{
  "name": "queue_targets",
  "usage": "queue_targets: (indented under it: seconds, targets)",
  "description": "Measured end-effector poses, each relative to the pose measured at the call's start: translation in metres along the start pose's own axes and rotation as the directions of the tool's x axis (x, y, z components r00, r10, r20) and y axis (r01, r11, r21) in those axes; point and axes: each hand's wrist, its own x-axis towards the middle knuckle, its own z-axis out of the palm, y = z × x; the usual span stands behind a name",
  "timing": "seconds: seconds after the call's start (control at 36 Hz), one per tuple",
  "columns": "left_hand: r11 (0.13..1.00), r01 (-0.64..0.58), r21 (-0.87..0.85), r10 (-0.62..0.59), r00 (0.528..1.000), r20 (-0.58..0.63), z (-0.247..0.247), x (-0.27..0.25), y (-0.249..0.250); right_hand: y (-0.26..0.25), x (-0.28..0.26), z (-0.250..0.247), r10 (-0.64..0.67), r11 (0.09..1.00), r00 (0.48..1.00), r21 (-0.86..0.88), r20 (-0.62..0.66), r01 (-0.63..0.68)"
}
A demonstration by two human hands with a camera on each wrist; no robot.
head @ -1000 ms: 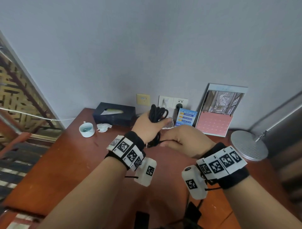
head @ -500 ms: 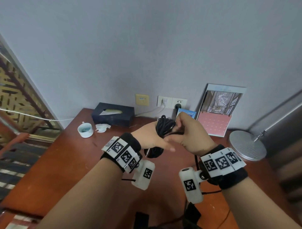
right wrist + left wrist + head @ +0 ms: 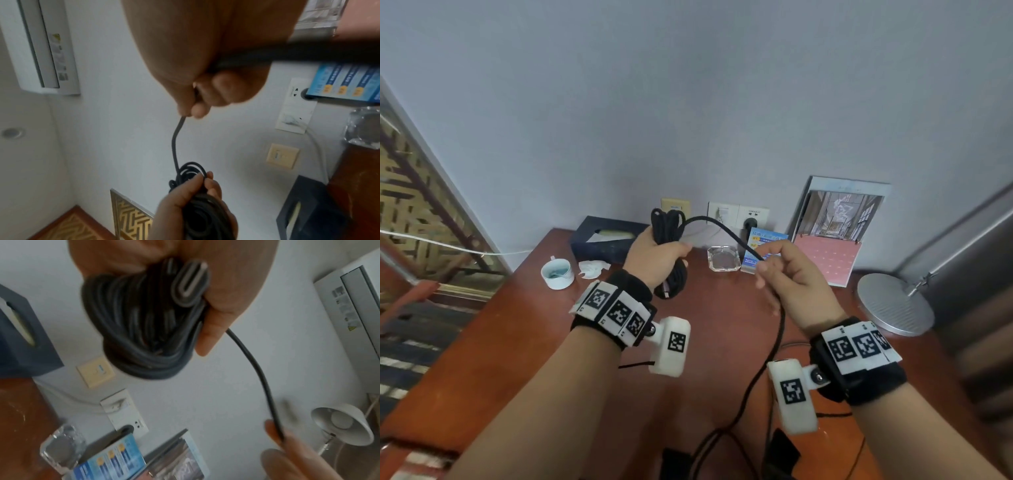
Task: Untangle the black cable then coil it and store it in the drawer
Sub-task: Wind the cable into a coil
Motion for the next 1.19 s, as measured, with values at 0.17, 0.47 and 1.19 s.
queue_targets:
  seconds: [0.17,0.47,1.19]
  targets:
    - [0.964,0.147,-0.223,-0.109,0.978,0.177,0.013,-0.016,0.004,0.007,0.011,0.005,-0.113,0.959,0.98,-0.274,-0.165,0.065]
    - [0.839,0.33,-0.433,-0.159,0.909,0.386,0.029,-0.029,0.002,0.01,0.01,0.028,-0.056,0.89,0.996,-0.455,-0.064,0.021]
    - [0.68,0.155,-0.717,-0.157,0.986,0.064,0.013,-0.011,0.013,0.019,0.01,0.023,0.31,0.913,0.945,-0.311,0.104,-0.265]
